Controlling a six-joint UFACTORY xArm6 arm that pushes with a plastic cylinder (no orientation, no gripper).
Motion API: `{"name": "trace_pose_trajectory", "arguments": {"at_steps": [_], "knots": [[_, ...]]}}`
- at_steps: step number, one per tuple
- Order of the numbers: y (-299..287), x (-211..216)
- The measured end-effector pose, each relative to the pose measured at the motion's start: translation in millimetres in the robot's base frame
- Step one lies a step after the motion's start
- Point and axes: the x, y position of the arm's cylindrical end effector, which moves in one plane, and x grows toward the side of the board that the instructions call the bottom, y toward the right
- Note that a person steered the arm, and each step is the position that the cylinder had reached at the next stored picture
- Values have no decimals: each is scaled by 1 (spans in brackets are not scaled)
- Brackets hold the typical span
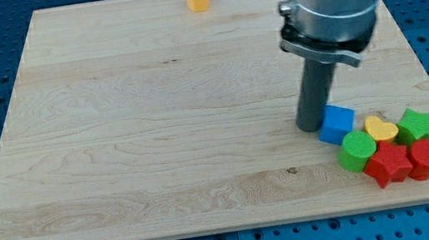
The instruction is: Slide the yellow hexagon closer to the blue cube
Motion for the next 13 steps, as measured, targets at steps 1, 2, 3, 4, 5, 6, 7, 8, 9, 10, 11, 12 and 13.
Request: {"name": "trace_pose_trajectory", "arguments": {"at_steps": [1,2,3,4,5,6,7,8,9,10,11,12,13], "knots": [[24,11],[30,12],[-12,6],[-61,-6],[-102,-45],[-133,-108],[-159,-168],[-183,-224],[-194,-276],[-179,-322],[-164,-324],[-163,-324],[-141,-324]]}}
